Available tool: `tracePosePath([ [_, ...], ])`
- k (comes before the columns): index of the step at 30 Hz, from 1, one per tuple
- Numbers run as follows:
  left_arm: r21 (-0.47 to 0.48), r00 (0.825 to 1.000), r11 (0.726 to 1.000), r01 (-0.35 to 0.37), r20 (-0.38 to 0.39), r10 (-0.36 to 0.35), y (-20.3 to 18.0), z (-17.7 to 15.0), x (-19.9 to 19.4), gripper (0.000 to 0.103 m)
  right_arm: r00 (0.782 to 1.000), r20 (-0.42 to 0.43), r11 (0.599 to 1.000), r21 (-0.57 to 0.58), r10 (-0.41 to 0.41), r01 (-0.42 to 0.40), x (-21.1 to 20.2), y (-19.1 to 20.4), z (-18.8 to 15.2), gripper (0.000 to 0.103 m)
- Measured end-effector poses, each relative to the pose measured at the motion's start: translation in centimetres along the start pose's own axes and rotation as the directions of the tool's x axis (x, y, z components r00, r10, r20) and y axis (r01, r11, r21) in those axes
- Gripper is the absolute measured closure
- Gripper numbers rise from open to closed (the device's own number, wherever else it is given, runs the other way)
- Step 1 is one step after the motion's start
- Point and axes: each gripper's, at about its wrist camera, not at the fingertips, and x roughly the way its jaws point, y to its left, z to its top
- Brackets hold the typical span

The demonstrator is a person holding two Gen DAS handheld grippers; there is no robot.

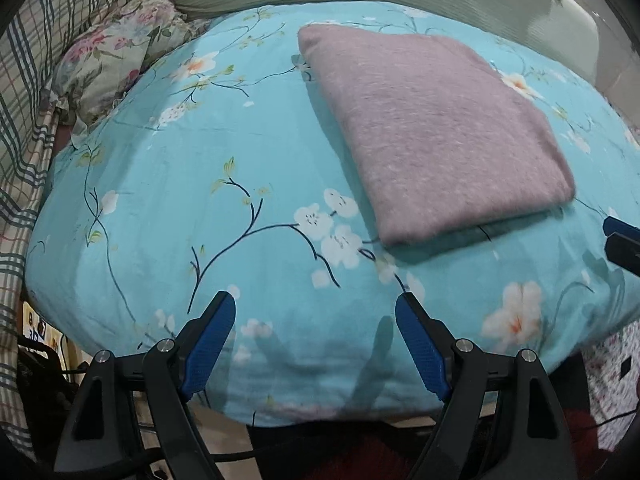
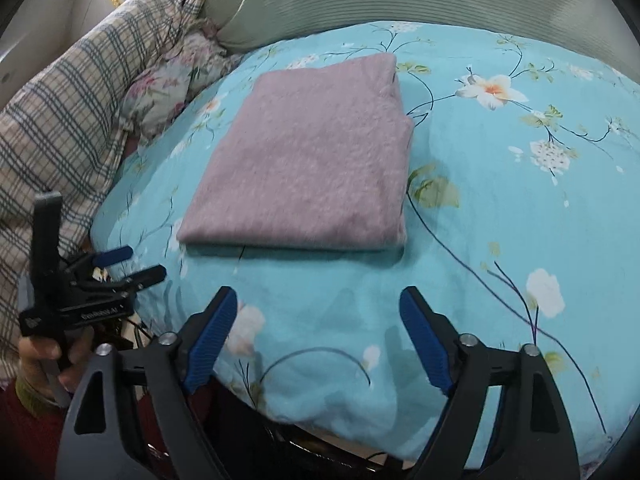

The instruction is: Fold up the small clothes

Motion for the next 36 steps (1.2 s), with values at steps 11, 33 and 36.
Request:
tracePosePath([
  [11,0.043,0.994,0.998,-0.052,0.098,0.048,-0.7,0.3,-5.9,0.020,0.998,0.052,0.997,-0.076,0.019,-0.015,-4.2,2.0,0.5,0.012],
  [33,0.075,0.989,0.996,-0.043,0.145,0.032,-1.9,2.1,-6.2,0.015,0.999,0.035,0.999,-0.045,0.032,-0.031,-1.8,1.2,1.6,0.005],
  [36,0.080,0.989,0.995,-0.054,0.145,0.042,-2.1,2.3,-5.7,0.015,0.999,0.028,0.999,-0.048,0.022,-0.021,-1.4,1.1,1.7,0.005],
])
